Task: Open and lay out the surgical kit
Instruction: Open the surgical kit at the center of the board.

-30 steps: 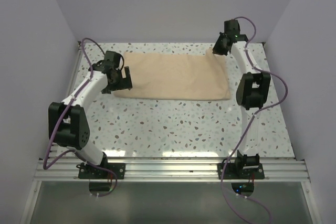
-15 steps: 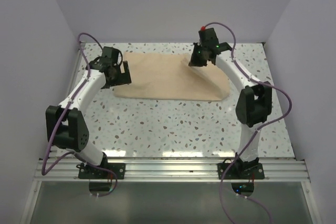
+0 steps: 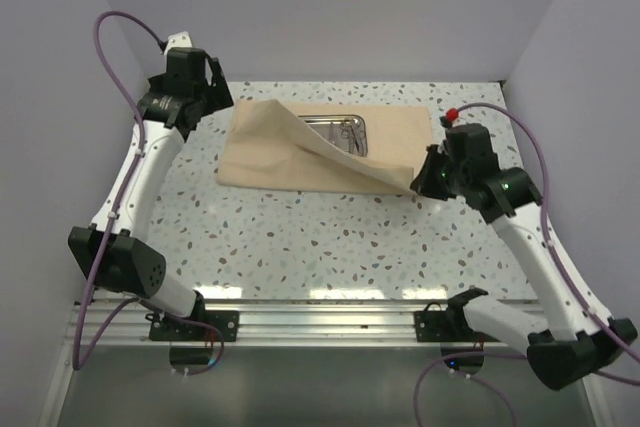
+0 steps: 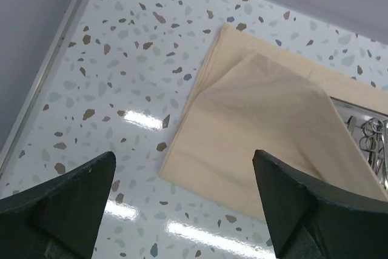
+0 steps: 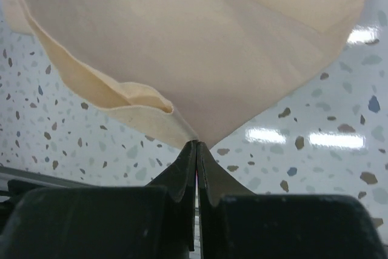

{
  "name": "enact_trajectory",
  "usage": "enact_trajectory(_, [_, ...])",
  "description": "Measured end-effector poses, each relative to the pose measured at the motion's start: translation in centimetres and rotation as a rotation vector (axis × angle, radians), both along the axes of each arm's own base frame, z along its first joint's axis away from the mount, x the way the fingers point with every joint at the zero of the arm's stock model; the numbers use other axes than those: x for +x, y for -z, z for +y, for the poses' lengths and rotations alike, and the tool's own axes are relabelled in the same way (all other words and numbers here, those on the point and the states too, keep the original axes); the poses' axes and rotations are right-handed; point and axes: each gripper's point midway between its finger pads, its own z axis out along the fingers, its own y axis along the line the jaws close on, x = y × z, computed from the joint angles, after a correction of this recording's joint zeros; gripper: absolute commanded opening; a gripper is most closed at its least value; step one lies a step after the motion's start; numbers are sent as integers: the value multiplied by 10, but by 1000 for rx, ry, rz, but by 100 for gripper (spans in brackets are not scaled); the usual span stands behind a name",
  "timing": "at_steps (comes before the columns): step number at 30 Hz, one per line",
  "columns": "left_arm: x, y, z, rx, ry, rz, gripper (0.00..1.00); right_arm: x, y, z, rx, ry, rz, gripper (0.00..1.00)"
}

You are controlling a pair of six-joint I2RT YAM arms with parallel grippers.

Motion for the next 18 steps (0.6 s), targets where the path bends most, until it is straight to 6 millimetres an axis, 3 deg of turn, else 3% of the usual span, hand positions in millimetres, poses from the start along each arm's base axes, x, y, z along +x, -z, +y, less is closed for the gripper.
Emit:
enact_trajectory(3, [4,-18,2,-3,-21,-52,100,-40,2,-18,-6,29,24,0])
enact_trajectory(7, [6,-16,2,-10,-28,-53,100,-86,12,-36,-45,37,117,0])
enact_trajectory(18, [-2,17,3,-1,-32,23,100,-165,48,-45,14,-45,198,0])
